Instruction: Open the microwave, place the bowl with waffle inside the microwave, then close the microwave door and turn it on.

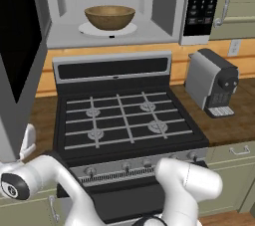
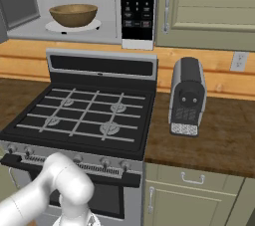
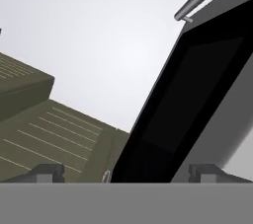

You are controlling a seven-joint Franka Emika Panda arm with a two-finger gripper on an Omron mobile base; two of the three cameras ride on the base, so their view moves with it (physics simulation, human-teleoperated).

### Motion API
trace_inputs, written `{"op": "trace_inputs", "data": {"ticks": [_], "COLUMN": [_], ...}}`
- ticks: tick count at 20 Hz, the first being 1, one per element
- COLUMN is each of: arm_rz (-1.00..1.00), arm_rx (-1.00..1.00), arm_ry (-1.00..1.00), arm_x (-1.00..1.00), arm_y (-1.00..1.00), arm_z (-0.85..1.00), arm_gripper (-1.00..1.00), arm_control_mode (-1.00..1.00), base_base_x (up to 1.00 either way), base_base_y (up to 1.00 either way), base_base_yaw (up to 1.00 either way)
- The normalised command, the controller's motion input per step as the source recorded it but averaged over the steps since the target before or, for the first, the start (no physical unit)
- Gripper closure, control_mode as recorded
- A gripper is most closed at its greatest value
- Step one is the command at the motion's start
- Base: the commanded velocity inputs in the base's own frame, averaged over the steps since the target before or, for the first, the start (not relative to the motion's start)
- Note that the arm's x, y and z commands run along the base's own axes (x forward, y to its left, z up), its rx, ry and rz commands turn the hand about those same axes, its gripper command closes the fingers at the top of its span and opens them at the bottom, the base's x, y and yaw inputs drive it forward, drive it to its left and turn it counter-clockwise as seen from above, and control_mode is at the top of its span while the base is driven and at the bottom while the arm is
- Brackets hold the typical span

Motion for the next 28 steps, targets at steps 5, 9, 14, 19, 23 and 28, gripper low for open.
{"op": "trace_inputs", "data": {"ticks": [5, 9, 14, 19, 23, 28], "arm_rz": [0.00, 0.00, 0.00, 0.00, 0.00, 0.00], "arm_rx": [0.00, 0.00, 0.02, 0.10, 0.14, 0.18], "arm_ry": [-0.01, -0.03, -0.09, -0.12, -0.09, -0.10], "arm_x": [0.06, 0.04, 0.00, 0.00, 0.00, 0.00], "arm_y": [0.22, 0.18, 0.01, 0.00, -0.01, -0.11], "arm_z": [0.03, 0.06, 0.01, 0.13, 0.24, 0.15], "arm_gripper": [-1.00, -1.00, -1.00, -1.00, -1.00, -1.00], "arm_control_mode": [-1.00, -1.00, -1.00, -1.00, -1.00, -1.00], "base_base_x": [0.00, 0.00, 0.00, 0.00, 0.00, 0.00], "base_base_y": [0.00, 0.00, 0.00, 0.00, 0.00, 0.00], "base_base_yaw": [0.00, 0.00, 0.00, 0.00, 0.00, 0.00]}}
